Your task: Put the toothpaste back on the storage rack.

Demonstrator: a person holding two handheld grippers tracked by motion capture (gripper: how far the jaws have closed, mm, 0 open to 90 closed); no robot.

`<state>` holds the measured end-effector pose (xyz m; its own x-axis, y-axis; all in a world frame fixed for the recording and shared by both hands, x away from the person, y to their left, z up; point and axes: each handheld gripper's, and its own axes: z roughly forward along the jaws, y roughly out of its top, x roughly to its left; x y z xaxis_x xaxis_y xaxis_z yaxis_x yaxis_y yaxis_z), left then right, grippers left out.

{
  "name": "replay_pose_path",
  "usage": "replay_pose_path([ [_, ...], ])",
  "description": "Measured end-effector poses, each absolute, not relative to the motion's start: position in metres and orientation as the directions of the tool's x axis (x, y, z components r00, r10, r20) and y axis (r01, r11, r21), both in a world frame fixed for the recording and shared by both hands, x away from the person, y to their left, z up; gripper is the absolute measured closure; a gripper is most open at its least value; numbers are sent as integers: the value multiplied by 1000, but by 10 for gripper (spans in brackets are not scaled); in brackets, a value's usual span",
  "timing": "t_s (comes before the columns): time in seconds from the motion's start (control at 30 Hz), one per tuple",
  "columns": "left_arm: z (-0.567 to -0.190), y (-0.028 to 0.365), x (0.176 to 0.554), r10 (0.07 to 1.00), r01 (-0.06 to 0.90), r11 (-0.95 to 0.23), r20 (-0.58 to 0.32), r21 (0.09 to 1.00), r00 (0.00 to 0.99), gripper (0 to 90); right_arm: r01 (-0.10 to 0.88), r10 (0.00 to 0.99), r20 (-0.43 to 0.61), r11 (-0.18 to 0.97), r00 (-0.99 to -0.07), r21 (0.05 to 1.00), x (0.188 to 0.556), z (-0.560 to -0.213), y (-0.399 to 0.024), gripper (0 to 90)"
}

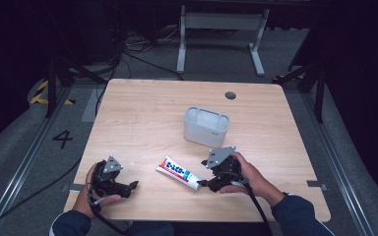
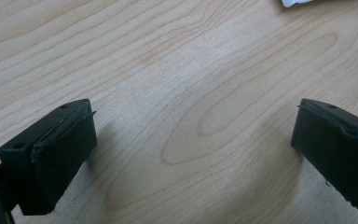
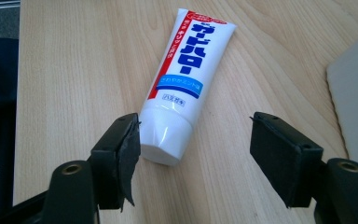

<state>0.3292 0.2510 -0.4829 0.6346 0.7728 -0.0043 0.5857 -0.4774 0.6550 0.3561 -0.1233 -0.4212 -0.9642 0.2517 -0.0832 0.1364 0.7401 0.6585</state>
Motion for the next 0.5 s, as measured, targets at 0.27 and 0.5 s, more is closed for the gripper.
replay_pose_path([
  [0.27,-483,251,329,772,586,-477,-6,656,635,5,131,239,-80,750,-968,649,360,-425,-108,347],
  [0.5,-483,251,329,774,589,-475,-7,654,633,5,136,240,-75,753,-968,644,363,-428,-90,356],
])
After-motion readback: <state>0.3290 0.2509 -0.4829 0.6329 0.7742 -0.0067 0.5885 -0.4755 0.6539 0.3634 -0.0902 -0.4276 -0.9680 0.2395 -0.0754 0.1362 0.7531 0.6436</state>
